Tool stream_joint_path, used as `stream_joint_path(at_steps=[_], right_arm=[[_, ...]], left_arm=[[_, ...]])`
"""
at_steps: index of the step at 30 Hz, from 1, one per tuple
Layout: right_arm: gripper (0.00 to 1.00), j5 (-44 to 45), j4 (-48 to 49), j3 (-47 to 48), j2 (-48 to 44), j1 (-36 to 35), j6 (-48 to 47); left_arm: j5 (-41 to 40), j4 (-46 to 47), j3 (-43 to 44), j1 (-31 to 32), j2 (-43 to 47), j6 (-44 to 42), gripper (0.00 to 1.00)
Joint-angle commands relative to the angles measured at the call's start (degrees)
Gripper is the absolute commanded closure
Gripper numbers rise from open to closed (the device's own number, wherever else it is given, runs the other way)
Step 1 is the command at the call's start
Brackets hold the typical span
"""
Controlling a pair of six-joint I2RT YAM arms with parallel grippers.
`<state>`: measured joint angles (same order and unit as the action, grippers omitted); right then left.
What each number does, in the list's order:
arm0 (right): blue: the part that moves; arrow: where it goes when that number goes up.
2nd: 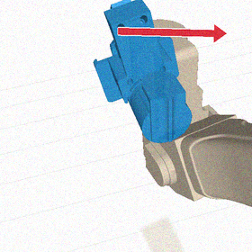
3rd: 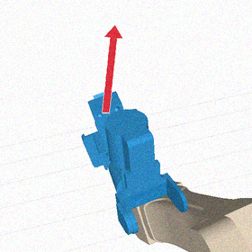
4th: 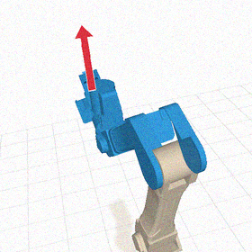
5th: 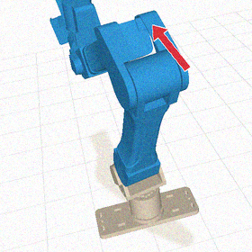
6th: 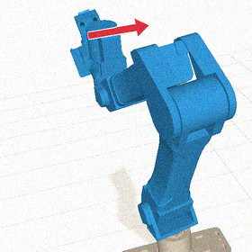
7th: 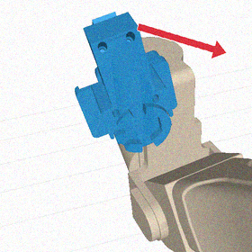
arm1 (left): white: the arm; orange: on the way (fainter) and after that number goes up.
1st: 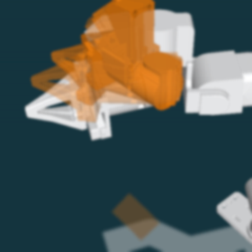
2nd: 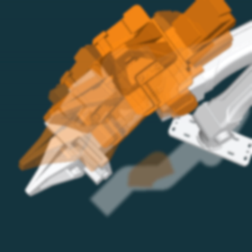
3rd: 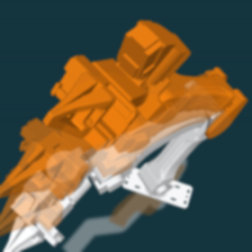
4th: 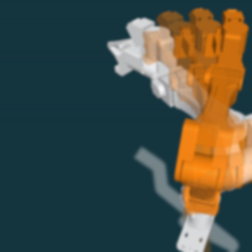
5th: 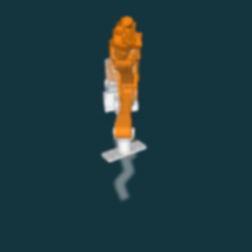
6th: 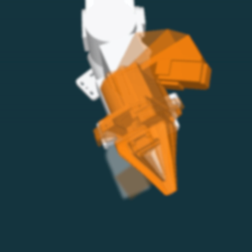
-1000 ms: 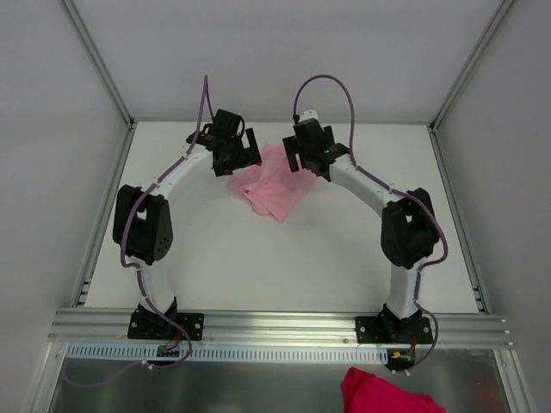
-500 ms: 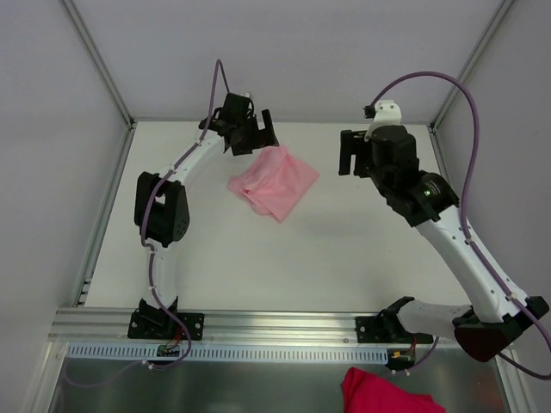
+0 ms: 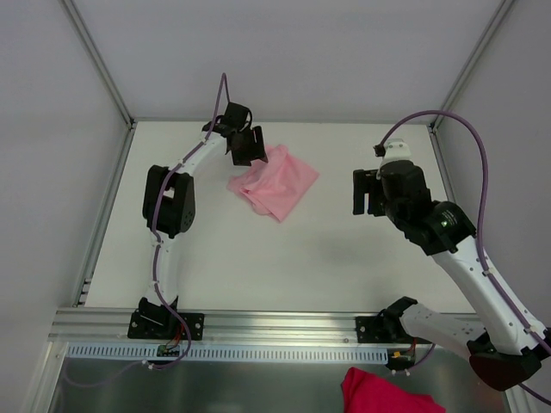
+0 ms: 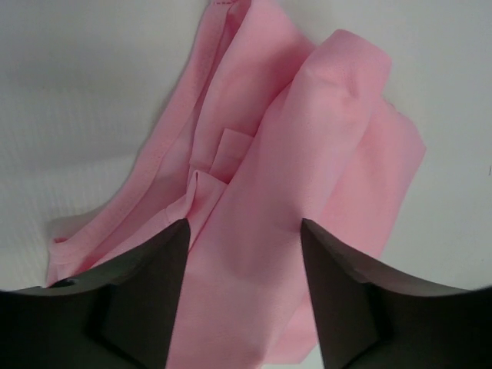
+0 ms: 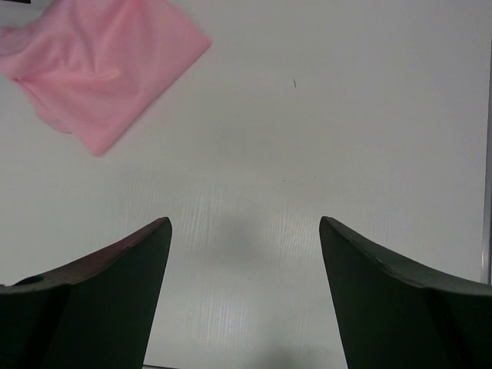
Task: Fold and stack the t-shirts
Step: Fold the long partially folded tshirt into a neat square
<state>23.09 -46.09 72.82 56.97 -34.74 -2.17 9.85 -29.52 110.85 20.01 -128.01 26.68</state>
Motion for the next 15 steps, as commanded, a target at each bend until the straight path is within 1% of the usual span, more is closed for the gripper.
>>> stream_joint_path(at_steps=[1, 2, 5, 10, 14, 15], right_arm=[[0.18, -0.85, -0.67, -0.39, -1.6, -0.41, 1.21], [0.18, -1.29, -0.76, -0.31, -1.6, -0.33, 1.21], [0.18, -1.38, -0.67, 0.31, -1.69, -0.33, 0.77], [0.18, -1.29, -1.02, 1.01, -1.69, -0.33, -0.64], [0.18, -2.34, -0.67, 0.49, -1.16, -0.33, -0.9], [0.18, -2.7, -0.24, 0.31, -1.16, -0.33, -0.9]], left_arm=[[-0.18, -1.16, 1.65, -0.23, 0.48, -1.89, 0.43], [-0.09, -1.16, 1.39, -0.23, 0.48, -2.07, 0.43], [0.7, -1.42, 1.48, -0.23, -0.05, -2.33, 0.31], [2.54, -1.07, -0.45, -0.15, 0.12, -1.8, 0.27], [6.66, 0.6, -1.95, -0.15, 0.74, -1.1, 0.27], [7.81, 0.86, -2.21, -0.15, 0.83, -1.01, 0.24]])
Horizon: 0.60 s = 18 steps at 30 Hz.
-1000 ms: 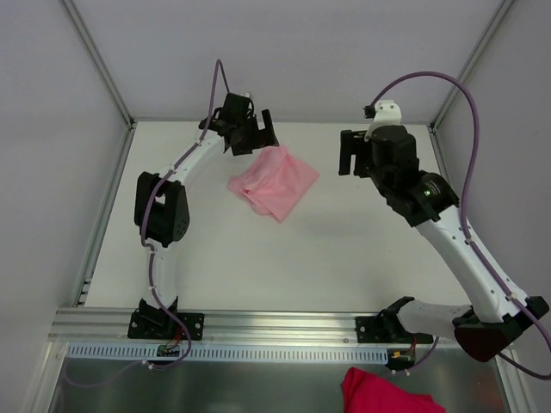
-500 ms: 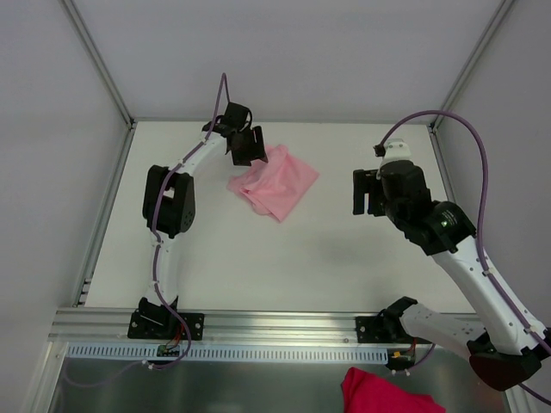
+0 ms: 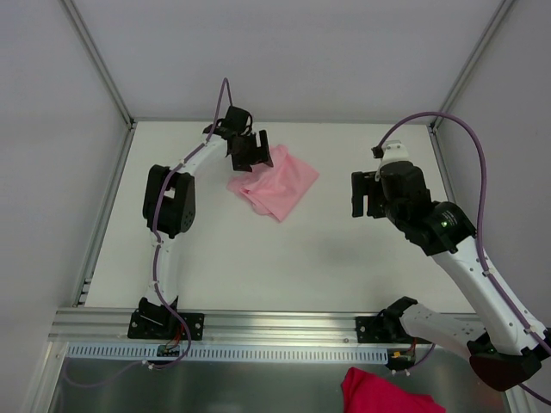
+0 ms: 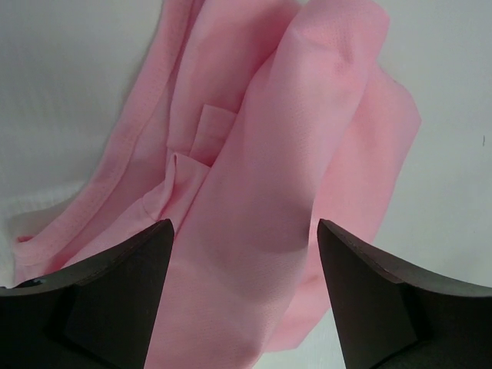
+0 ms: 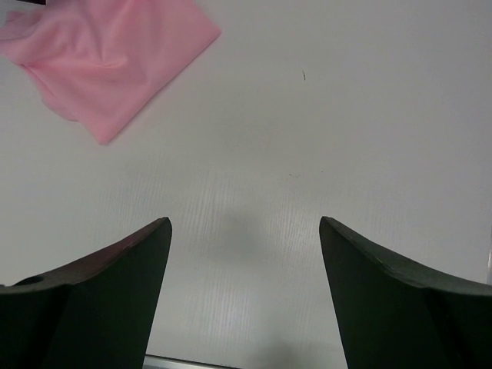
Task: Fold and stack the t-shirts
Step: Fold the long partially folded tshirt into a neat square
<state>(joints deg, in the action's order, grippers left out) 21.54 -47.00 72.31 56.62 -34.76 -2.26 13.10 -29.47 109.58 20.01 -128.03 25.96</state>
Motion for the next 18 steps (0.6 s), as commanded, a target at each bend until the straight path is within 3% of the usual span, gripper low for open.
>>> stream_joint_path(at_steps=[1, 5, 8, 11, 12, 14, 18], right_arm=[[0.18, -1.76, 0.95, 0.46, -0.81, -0.3, -0.81], [0.18, -2.12, 2.09, -0.07, -0.37, -0.3, -1.08], [0.18, -2.12, 2.88, -0.77, -0.19, -0.39, -1.34], [0.18, -2.38, 3.41, -1.3, 0.07, -0.31, -1.25], [0.17, -2.55, 3.5, -1.56, 0.07, -0.3, -1.25], [0.17, -2.64, 4.02, -2.52, 0.16, -0.3, -1.25], [0.17, -3.34, 4.73, -4.81, -0.19, -0.39, -0.81]], left_arm=[[5.52, 1.43, -1.38, -0.15, 1.28, -0.03, 0.23], [11.58, 5.65, -4.72, -0.15, 3.75, 1.02, 0.24], [14.92, 6.36, -5.08, -0.15, 3.66, 1.99, 0.31], [16.07, 6.54, -5.78, -0.15, 3.57, 2.43, 0.51], [16.08, 6.71, -6.13, -0.15, 3.75, 2.43, 0.73], [15.9, 6.45, -6.83, -0.15, 4.1, 2.35, 1.0], [16.95, 7.5, -8.5, -0.32, 5.16, 1.64, 1.0]])
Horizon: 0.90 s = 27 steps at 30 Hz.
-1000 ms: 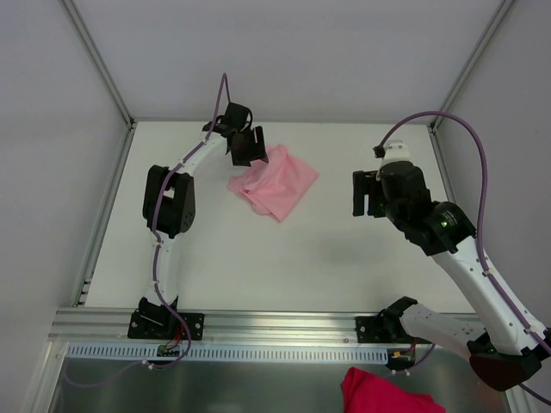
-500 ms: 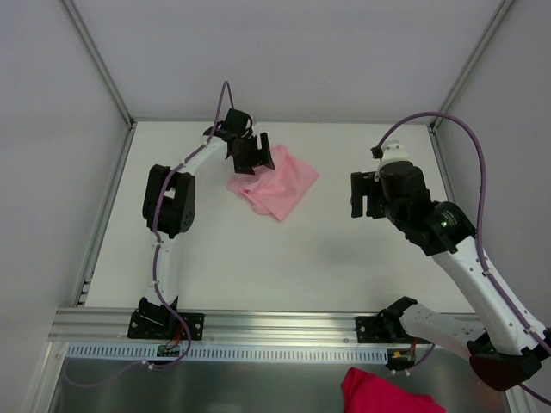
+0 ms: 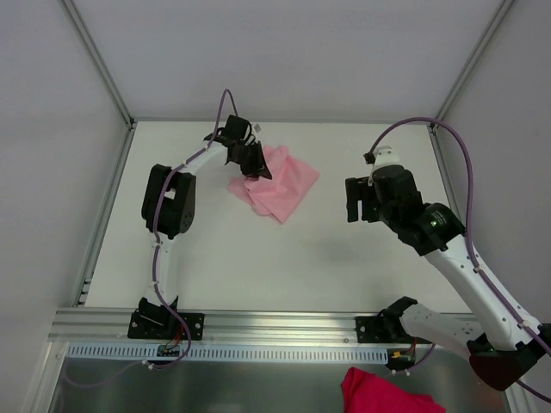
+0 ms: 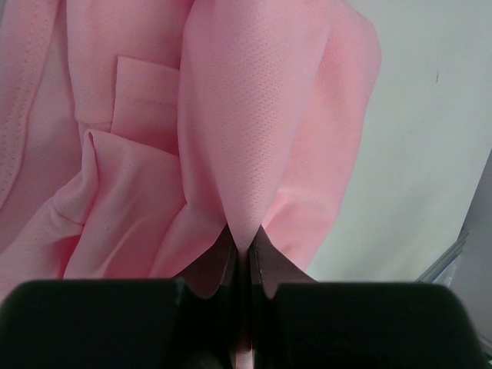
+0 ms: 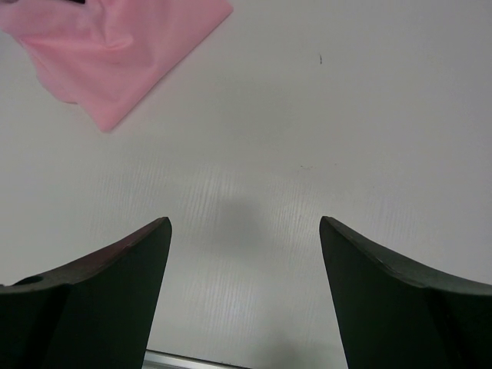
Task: Fold and stack the t-shirts
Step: Fold the long partially folded tshirt into a neat square
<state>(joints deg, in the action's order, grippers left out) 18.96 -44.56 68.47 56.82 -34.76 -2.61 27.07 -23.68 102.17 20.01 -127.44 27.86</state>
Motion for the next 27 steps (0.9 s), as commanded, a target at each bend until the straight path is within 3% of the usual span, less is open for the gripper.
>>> stream_joint_path(at_steps=[1, 5, 9, 16, 19, 21, 22, 23, 27], right_arm=[[0.17, -0.94, 2.37, -1.58, -0.3, -0.39, -0.29], [0.17, -1.64, 2.63, -1.58, -0.83, -0.39, -0.29], [0.17, -2.87, 2.28, -1.05, -0.83, -0.31, -1.51], [0.17, -6.04, 1.84, -1.41, -0.66, -0.31, -2.13], [0.17, -6.83, 1.31, -0.79, -0.83, -0.39, -2.4], [0.18, -7.01, 0.61, -0.18, -0.83, -0.39, -2.83], [0.17, -7.01, -0.09, 0.17, -0.83, -0.48, -3.27], [0.18, -7.01, -0.44, 0.7, -0.74, -0.39, -3.45], [0.17, -7.44, -1.5, 0.62, -0.74, -0.48, -3.98]], left_arm=[[3.25, 1.88, -1.79, -0.5, 4.74, -0.17, 1.0], [1.95, 1.01, -3.47, -1.99, 5.35, 0.97, 1.0], [-10.95, -2.06, -4.0, -3.4, 7.29, 0.89, 1.0], [-26.34, -5.49, 1.27, -3.93, 7.55, 0.97, 1.0], [-26.81, -8.38, 6.17, -4.1, 3.45, -0.42, 1.0], [-27.59, -12.15, 10.83, -4.1, 0.71, -0.96, 0.36], [-29.86, -12.61, 11.38, -4.1, -0.69, -1.05, 0.14], [-30.32, -12.7, 10.86, -4.28, -0.88, -1.14, 0.01], [-33.3, -10.25, 9.19, -4.28, 2.36, -1.49, 0.01]])
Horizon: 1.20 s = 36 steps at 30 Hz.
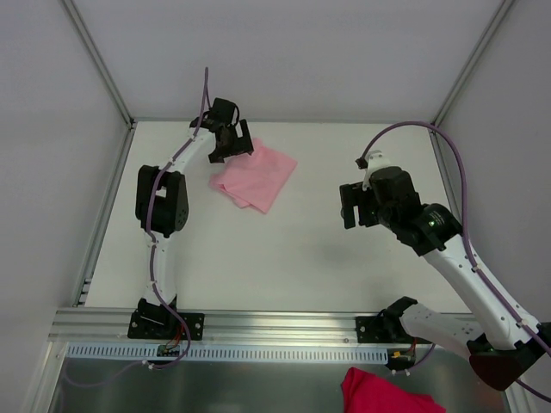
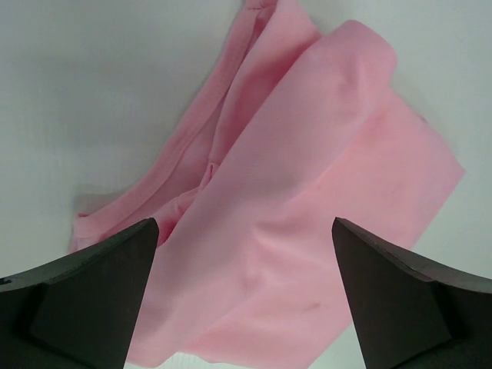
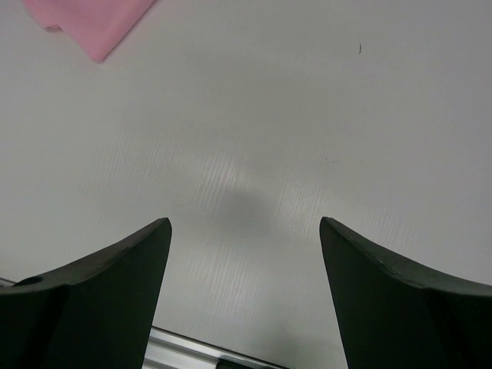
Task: Fold and stack the t-shirts
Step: Fold the long partially folded tshirt into a neat square
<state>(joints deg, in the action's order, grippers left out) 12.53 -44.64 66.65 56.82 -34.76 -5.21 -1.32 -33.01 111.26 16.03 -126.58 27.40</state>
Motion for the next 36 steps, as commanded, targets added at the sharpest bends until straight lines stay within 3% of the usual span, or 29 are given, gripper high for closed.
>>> stream_joint_path(at_steps=[1, 7, 12, 21, 36], right_arm=[[0.18, -1.28, -1.59, 2.17, -0.83, -0.39, -1.2], [0.17, -3.22, -0.45, 0.5, -1.45, -0.48, 0.46], [0.18, -3.13, -0.8, 0.76, -1.62, -0.48, 0.29], [0.18, -3.83, -0.79, 0.58, -1.27, -0.57, 1.08], [0.19, -3.4, -3.78, 0.76, -3.03, -1.45, 2.4]], left_arm=[[-5.79, 0.66, 0.18, -0.39, 2.56, -1.2, 0.01], [2.61, 6.11, 1.41, -0.21, 6.96, -0.77, 0.01], [9.12, 13.31, -2.53, 0.4, 9.69, -0.15, 0.01], [20.03, 13.42, -0.61, 1.9, 1.44, 2.13, 0.01], [21.63, 13.69, -1.49, 4.45, -7.01, 3.54, 0.04]])
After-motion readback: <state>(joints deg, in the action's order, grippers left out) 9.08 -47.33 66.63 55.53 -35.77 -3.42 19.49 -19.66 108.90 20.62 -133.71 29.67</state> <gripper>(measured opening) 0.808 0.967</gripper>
